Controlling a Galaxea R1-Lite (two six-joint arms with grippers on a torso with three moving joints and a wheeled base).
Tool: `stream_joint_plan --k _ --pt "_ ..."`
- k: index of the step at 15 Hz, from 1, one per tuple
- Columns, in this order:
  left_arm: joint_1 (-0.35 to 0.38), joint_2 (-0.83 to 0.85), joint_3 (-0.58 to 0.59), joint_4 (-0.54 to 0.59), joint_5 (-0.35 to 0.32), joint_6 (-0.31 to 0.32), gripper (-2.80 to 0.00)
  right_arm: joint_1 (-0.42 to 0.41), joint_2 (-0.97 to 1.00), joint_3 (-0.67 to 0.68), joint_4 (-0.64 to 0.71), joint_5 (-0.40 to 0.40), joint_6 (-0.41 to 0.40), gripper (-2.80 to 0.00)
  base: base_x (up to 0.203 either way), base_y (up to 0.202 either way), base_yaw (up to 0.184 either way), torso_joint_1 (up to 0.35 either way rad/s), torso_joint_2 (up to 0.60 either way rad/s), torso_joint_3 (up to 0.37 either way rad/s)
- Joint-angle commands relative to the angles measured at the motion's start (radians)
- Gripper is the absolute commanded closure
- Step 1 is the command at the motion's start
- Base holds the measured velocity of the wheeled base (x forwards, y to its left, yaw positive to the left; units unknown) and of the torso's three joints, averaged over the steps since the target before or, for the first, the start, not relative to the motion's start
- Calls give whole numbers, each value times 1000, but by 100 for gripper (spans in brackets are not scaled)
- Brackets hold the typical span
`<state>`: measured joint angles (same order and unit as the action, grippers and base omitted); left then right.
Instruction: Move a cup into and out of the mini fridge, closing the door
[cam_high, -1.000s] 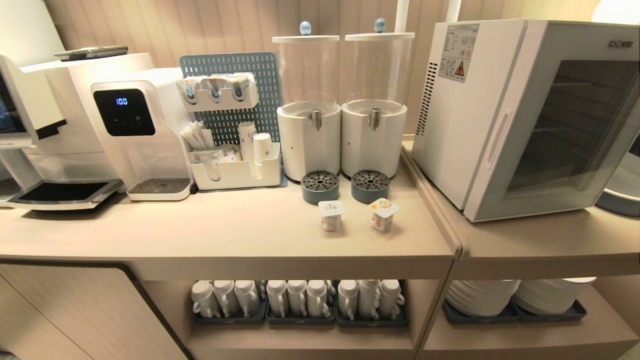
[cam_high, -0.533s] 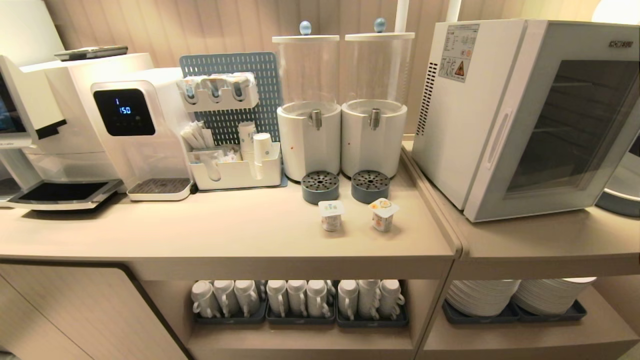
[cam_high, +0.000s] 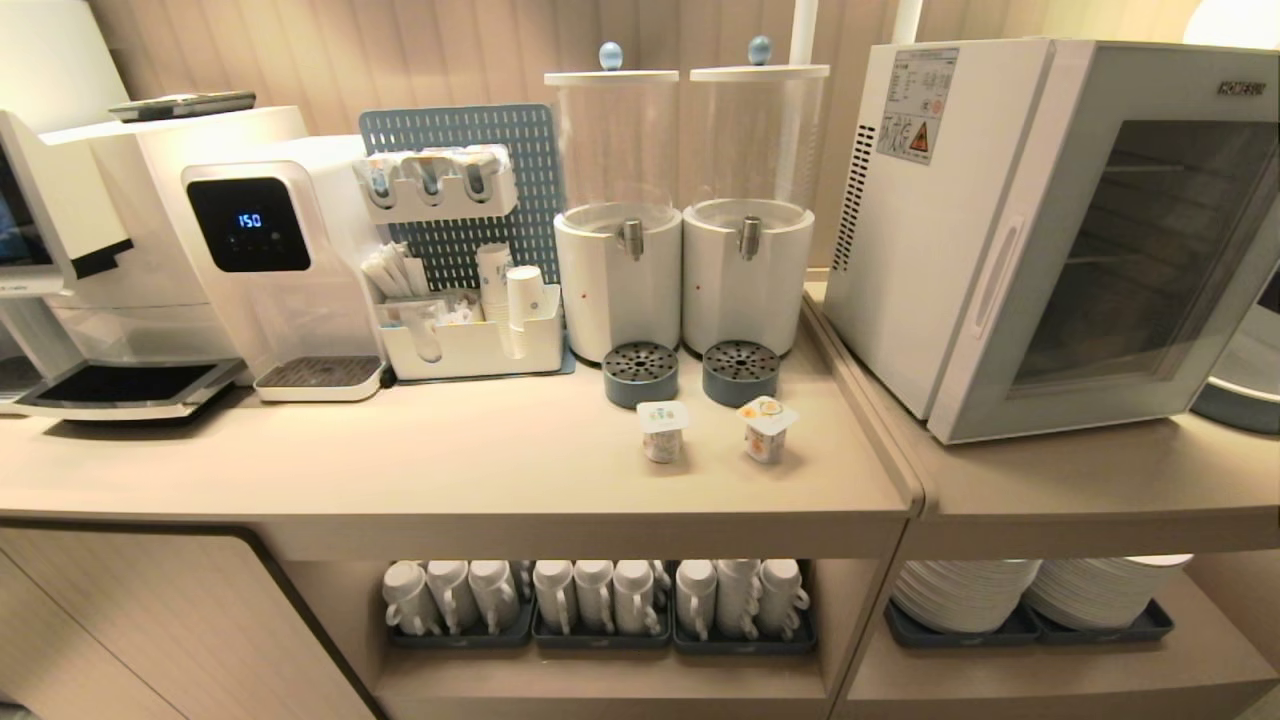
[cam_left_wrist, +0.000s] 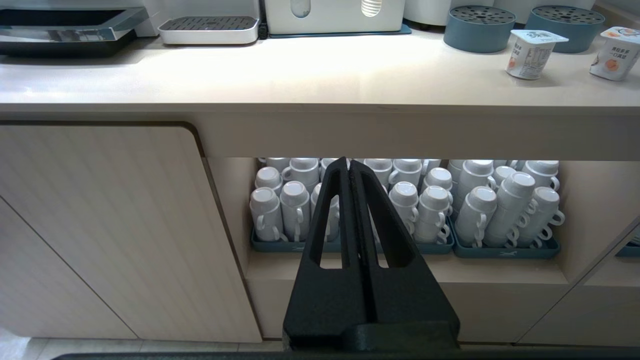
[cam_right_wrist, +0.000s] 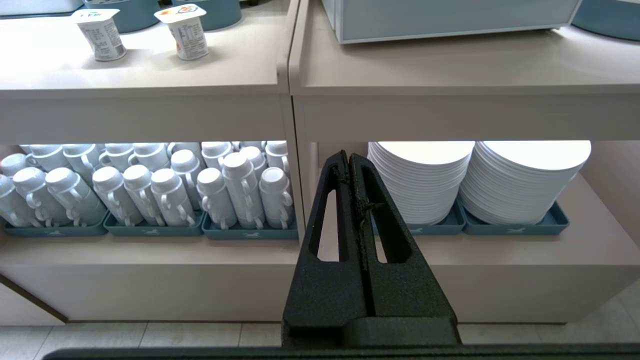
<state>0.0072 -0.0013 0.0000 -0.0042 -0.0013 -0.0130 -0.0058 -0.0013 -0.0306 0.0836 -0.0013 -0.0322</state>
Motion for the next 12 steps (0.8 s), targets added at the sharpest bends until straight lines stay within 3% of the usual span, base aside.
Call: stream_joint_plan --k 1,12 --pt "0 0 2 0 0 -1 0 0 1 0 -2 -2 0 0 0 0 0 0 0 0" --pt "0 0 2 0 0 1 0 0 1 20 -70 -2 37 0 0 0 0 0 0 0"
